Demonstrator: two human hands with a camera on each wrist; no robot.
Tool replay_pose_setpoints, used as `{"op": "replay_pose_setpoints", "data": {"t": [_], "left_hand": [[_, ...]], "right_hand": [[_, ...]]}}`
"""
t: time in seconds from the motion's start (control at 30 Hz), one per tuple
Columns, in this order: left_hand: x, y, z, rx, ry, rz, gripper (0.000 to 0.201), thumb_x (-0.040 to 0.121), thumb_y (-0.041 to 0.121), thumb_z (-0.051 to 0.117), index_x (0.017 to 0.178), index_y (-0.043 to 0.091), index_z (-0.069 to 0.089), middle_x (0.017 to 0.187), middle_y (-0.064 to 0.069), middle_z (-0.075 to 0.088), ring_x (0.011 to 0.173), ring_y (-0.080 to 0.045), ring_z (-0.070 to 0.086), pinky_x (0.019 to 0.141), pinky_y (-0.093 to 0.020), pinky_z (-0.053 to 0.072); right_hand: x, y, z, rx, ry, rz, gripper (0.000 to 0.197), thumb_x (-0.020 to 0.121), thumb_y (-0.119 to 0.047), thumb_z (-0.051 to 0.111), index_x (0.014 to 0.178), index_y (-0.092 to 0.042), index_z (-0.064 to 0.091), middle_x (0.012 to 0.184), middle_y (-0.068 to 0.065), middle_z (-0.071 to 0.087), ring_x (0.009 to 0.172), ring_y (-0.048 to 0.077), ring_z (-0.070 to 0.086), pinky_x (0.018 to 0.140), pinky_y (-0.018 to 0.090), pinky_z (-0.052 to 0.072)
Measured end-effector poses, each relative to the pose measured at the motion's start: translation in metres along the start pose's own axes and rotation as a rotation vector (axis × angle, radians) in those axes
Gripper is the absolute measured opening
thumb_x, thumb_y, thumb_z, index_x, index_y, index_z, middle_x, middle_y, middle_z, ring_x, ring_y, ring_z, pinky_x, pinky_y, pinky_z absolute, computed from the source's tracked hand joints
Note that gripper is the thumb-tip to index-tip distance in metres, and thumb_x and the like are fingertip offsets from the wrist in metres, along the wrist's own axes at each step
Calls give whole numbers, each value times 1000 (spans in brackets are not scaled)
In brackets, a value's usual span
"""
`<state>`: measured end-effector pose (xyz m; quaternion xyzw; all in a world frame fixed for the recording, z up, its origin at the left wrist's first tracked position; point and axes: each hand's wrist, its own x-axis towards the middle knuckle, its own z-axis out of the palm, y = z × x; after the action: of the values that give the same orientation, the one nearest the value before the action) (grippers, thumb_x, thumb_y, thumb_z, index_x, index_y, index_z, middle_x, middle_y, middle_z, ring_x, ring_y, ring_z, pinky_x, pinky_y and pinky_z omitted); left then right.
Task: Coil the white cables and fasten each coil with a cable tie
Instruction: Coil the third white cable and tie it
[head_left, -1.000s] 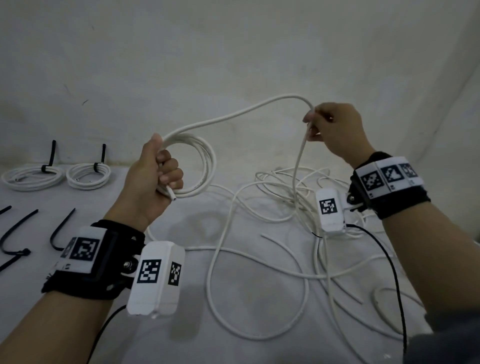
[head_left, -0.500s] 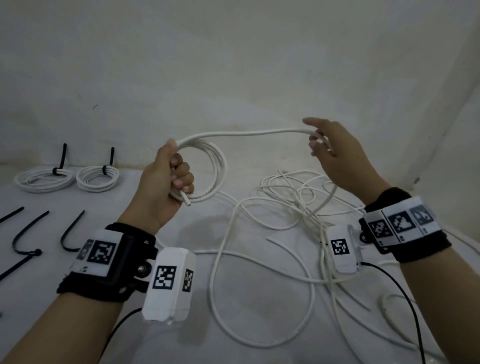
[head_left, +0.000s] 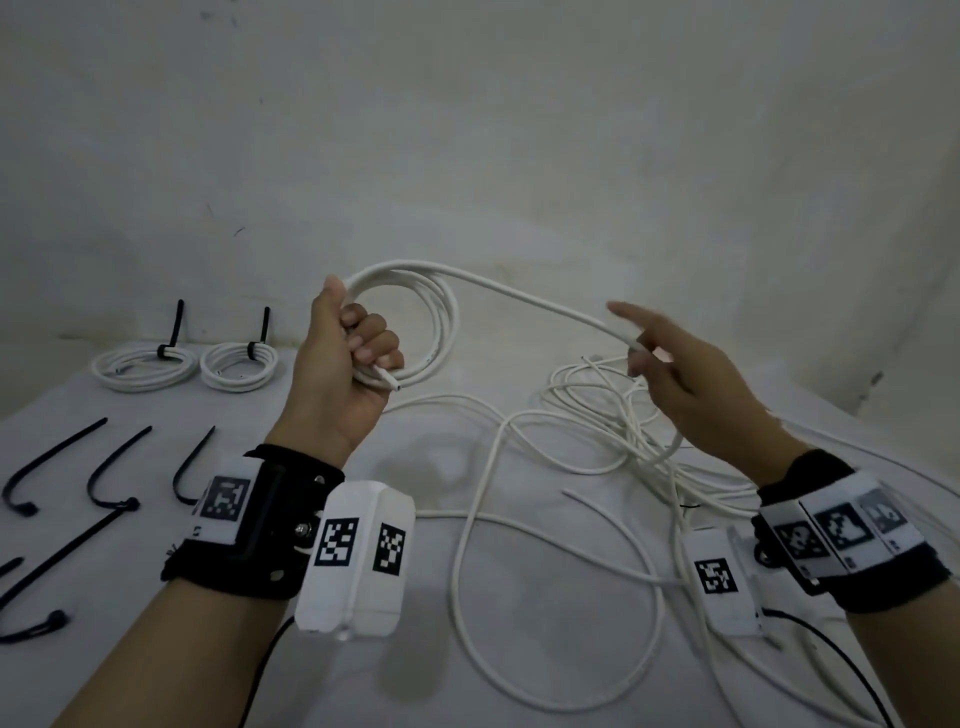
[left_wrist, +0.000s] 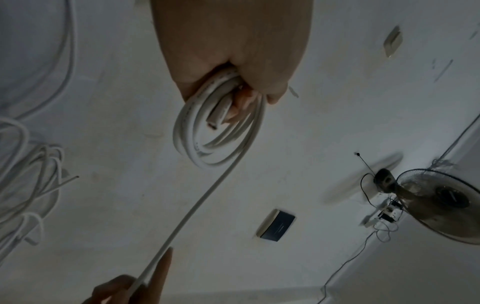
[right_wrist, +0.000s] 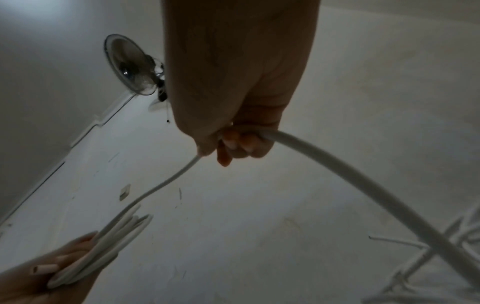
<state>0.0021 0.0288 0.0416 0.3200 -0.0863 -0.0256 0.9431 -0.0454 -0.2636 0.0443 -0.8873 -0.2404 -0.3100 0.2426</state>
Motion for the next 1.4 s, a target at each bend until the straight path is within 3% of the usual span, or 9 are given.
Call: {"op": "replay_pose_setpoints", "data": {"t": [0.13, 0.33, 0.47, 0.6, 0.7, 0.83, 0.93, 1.3, 1.4], "left_hand": [[2, 3, -2, 9, 10, 24, 45, 98, 44, 37, 60, 22, 30, 38, 9, 27, 31, -5, 27, 34, -15, 28], [0, -6, 1, 187, 49, 109, 41, 100, 39, 38, 64, 20, 31, 41, 8, 27, 33, -5, 27, 36, -17, 31], [-4, -23, 6, 326, 14, 116, 39, 100, 34, 40, 65, 18, 31, 42, 7, 28, 35, -6, 27, 37, -17, 32], [-11, -41, 12, 443, -9, 87, 38, 100, 34, 39, 66, 17, 32, 43, 6, 31, 37, -8, 30, 40, -19, 32], [-19, -51, 16, 514, -26, 86, 38, 100, 35, 39, 67, 16, 35, 45, 6, 34, 39, -8, 34, 40, -19, 31], [-23, -58, 14, 555, -71, 110, 41, 99, 36, 40, 74, 6, 50, 54, -1, 44, 44, -12, 41, 41, -21, 33], [-26, -66, 12, 655, -130, 96, 38, 99, 38, 41, 81, 9, 59, 64, -3, 54, 59, -16, 52, 51, -27, 41], [-29, -63, 20, 453, -312, -196, 45, 76, 60, 42, 69, 15, 39, 48, 6, 25, 37, -5, 26, 37, -15, 28], [-28, -61, 16, 513, -292, -122, 30, 84, 39, 55, 65, 16, 47, 46, 8, 26, 37, -5, 23, 37, -16, 26]], "right_hand": [[-9, -6, 3, -25, 40, -4, 20, 95, -6, 48, 109, -18, 54, 83, 0, 65, 60, 1, 55, 58, 7, 38], [-11, -34, 22, -317, -275, -277, 27, 87, -11, 48, 103, -21, 66, 93, -8, 62, 74, 11, 57, 55, 16, 34], [1, -62, 34, -220, -360, -357, 27, 86, -5, 51, 100, -20, 69, 93, -6, 62, 79, 15, 59, 57, 31, 48], [16, -80, 41, -95, -379, -430, 26, 92, -11, 46, 97, -15, 72, 95, 0, 63, 86, 16, 58, 70, 27, 46], [23, -86, 47, -30, -377, -405, 20, 89, -9, 55, 96, -14, 73, 94, -4, 66, 85, 4, 55, 74, 12, 42], [28, -87, 50, 77, -360, -297, 8, 86, -6, 63, 92, -11, 66, 85, -6, 68, 76, 3, 62, 70, 30, 53], [34, -87, 46, 109, -307, -220, 16, 81, -10, 70, 86, -15, 55, 74, -12, 59, 62, 4, 53, 59, 18, 42], [51, -71, 35, 198, -130, -96, 24, 75, -20, 79, 74, -5, 60, 62, 5, 59, 54, 13, 49, 52, 23, 40], [44, -54, 30, 236, -112, 4, 20, 79, -22, 75, 76, -7, 62, 64, 1, 60, 56, 6, 49, 55, 20, 41]]}}
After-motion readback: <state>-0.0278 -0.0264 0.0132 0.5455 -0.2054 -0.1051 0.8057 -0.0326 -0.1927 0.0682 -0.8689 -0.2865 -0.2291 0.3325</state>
